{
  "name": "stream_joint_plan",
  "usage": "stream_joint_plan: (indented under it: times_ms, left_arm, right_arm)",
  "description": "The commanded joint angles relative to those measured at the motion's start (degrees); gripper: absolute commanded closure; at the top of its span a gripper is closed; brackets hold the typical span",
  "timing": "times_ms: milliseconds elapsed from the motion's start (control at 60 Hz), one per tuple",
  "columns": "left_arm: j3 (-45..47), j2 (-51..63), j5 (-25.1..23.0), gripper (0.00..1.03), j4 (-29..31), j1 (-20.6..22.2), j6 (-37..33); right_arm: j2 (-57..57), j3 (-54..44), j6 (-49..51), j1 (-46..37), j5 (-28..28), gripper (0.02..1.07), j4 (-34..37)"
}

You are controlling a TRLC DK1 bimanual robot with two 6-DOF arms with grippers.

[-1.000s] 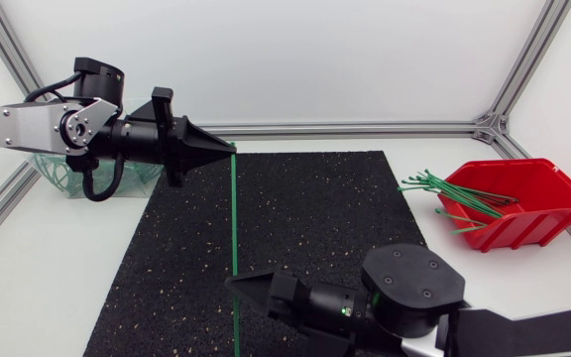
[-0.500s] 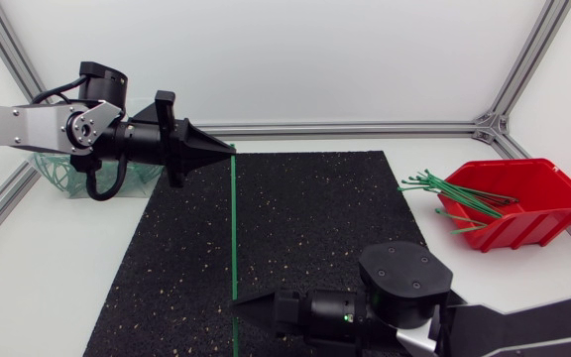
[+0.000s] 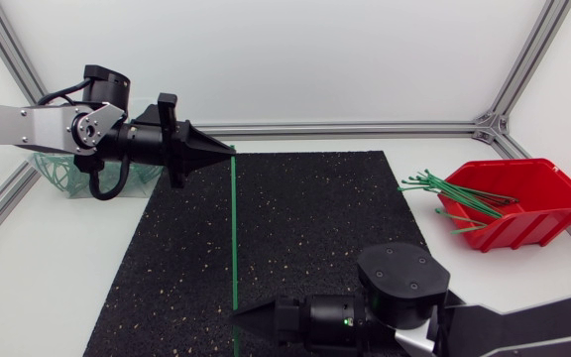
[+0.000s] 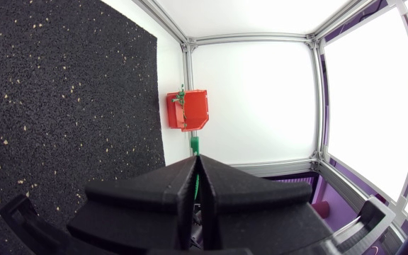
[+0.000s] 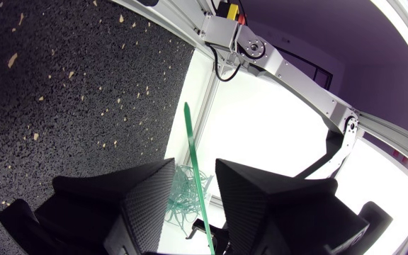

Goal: Take a green cable tie from the red box, thread the tail through the head to close it, then place it in the transparent bin on the left.

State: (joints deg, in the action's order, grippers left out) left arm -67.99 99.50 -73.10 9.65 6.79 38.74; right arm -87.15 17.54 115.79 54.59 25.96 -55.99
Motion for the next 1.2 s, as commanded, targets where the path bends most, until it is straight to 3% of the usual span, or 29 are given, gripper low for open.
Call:
stream_joint_plan:
  times_ms: [0, 300, 733, 1183]
  left_arm:
    - [-1.8, 1.3, -0.8, 1.00, 0.6, -0.5, -0.9]
    - [-2.0, 1.7, -0.7, 1.00, 0.9, -0.6, -1.1]
    - [-1.7, 1.7, -0.7, 1.00, 1.4, -0.4, -1.4]
    - [-1.5, 1.8, -0.7, 1.00, 1.9, 0.0, -1.7]
  right_arm:
    - [-1.4, -1.2, 1.5, 0.1, 0.9, 0.66, -1.2]
    - [-2.0, -1.4, 1.2, 0.0, 1.6, 0.80, -1.6]
    - [-3.3, -0.4, 1.3, -1.2, 2.5, 0.87, -1.7]
    - [-3.8, 1.6, 1.6, -1.2, 3.0, 0.87, -1.8]
